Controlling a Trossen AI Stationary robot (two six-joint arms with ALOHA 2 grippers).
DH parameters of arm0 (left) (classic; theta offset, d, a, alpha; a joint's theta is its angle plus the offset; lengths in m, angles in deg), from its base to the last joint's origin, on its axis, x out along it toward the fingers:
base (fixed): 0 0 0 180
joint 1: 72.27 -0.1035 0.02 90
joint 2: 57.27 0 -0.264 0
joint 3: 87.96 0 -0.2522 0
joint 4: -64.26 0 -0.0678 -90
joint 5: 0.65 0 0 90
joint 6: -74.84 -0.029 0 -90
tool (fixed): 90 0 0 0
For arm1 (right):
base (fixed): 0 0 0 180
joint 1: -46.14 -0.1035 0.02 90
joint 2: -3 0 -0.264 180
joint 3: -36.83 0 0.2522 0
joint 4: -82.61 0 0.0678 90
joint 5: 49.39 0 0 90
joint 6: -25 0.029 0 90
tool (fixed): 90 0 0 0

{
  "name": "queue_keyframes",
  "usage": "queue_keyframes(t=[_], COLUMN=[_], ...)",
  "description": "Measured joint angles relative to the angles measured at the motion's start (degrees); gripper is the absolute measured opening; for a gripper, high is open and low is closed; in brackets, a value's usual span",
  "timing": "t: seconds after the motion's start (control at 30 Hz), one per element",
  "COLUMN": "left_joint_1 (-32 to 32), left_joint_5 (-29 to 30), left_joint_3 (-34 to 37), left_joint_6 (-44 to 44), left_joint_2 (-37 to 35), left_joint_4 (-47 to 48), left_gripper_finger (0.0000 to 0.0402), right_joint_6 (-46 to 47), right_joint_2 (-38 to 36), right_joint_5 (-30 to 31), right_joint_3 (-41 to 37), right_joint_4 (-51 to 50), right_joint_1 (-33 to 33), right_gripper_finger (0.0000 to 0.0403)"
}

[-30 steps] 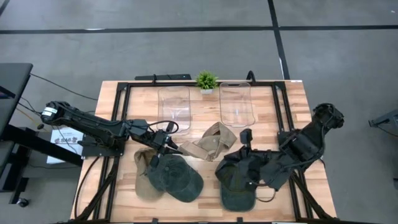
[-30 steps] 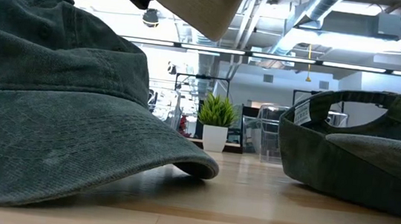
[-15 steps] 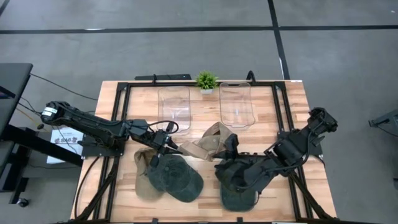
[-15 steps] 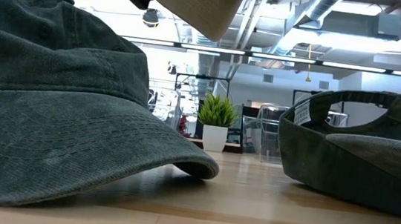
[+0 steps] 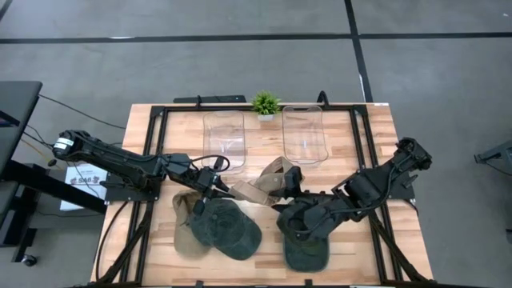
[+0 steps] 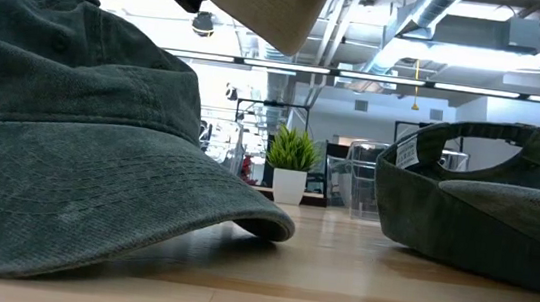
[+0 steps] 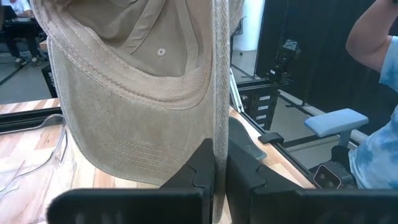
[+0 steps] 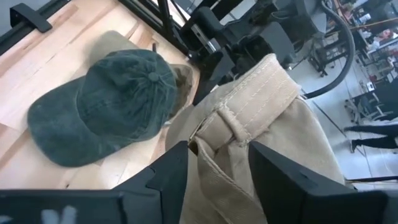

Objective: Pick & Place hat
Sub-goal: Put the top brown cap into the right transparent bin

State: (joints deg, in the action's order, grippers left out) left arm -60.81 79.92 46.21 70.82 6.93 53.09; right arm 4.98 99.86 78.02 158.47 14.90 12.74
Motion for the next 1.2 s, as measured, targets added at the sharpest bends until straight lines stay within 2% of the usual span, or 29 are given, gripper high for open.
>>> queue_keyframes(t=[0.17, 0.43, 0.67, 0.93, 1.0, 1.2], left_joint_1=[0.00, 0.00, 0.02, 0.02, 0.02, 0.02], left_joint_5=[0.00, -0.02, -0.02, -0.03, -0.03, 0.00], left_joint_3=[-0.01, 0.01, 0.01, 0.01, 0.01, 0.01], left_joint_6=[0.00, 0.00, 0.00, 0.00, 0.00, 0.01], left_joint_2=[0.00, 0.00, 0.00, 0.00, 0.00, 0.00], left_joint_4=[0.00, 0.02, 0.02, 0.00, 0.00, 0.02], left_gripper_finger=[0.0017, 0.0017, 0.0017, 0.0017, 0.0017, 0.0017], right_joint_6=[-0.43, -1.55, -2.93, -3.80, -1.60, 6.87], right_joint_2=[0.02, -0.05, -0.13, -0.25, -0.23, -0.22], right_joint_5=[0.02, -0.01, 0.00, -0.25, -1.77, -11.25], right_joint_3=[0.00, 0.01, 1.25, 8.08, 9.79, 13.35], right_joint_4=[0.00, 0.58, 0.81, -0.70, -2.06, -7.01], right_joint_1=[0.19, 0.02, -0.74, -0.81, 0.33, 6.91], right_gripper_finger=[0.0113, 0.0010, 0.0004, 0.0002, 0.0002, 0.0001])
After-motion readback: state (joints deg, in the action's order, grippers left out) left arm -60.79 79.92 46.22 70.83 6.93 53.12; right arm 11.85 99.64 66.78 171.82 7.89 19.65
